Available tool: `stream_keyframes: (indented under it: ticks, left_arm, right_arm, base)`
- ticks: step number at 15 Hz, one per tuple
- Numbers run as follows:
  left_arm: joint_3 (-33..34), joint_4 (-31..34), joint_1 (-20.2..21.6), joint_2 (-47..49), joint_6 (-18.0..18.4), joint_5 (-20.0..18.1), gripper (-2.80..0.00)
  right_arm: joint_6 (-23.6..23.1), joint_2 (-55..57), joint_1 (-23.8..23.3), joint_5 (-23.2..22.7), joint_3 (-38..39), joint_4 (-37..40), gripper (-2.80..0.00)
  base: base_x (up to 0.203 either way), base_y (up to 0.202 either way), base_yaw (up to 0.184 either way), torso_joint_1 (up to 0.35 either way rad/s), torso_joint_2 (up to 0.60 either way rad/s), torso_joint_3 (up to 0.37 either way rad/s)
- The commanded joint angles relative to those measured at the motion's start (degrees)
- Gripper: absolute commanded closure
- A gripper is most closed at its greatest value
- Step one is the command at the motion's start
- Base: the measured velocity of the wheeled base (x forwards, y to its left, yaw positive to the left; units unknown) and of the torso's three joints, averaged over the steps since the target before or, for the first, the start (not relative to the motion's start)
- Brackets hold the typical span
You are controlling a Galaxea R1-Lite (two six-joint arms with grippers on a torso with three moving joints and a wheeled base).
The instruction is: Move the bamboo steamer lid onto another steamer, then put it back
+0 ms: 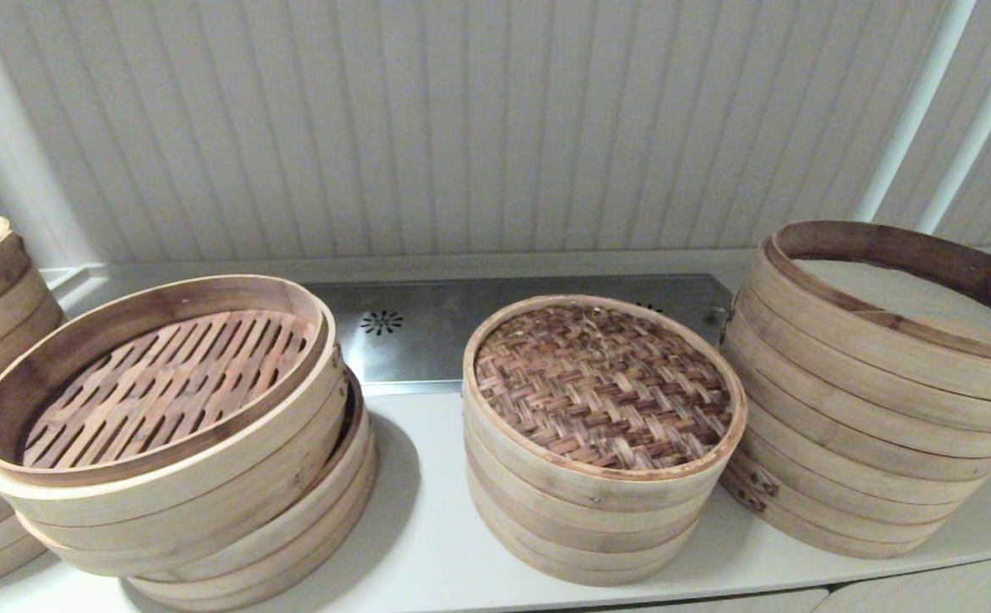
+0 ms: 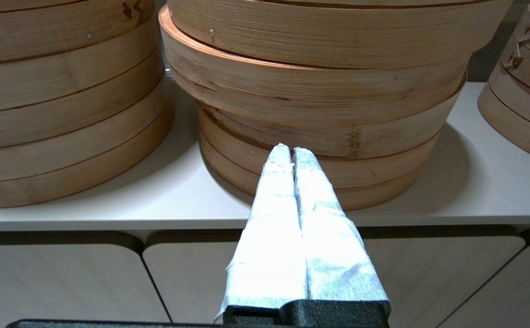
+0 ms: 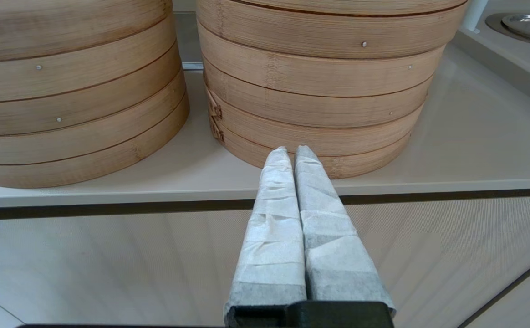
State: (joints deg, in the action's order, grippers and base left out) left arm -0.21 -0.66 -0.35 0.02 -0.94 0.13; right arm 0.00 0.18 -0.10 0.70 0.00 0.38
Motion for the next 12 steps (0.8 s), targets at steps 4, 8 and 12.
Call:
stream_keyframes:
  ticks: [4, 8, 12]
  left_arm:
    - [-0.02, -0.04, 0.00, 0.00, -0.03, 0.04, 0.00]
    - [0.03, -0.04, 0.00, 0.06, -0.03, 0.04, 0.00]
    - [0.03, 0.04, 0.00, 0.06, -0.03, 0.04, 0.00]
  right_arm:
    - [0.70, -0.01, 0.01, 0.00, 0.09, 0.06, 0.00]
    - [1.28, -0.01, 0.01, 0.00, 0.09, 0.06, 0.00]
    - [1.41, -0.01, 0.01, 0.00, 0.09, 0.06, 0.00]
  base:
    - [0.000, 0.000, 0.000, 0.000, 0.00, 0.000]
    - [0.000, 0.000, 0.000, 0.000, 0.00, 0.000]
    - [0.000, 0.000, 0.000, 0.000, 0.00, 0.000]
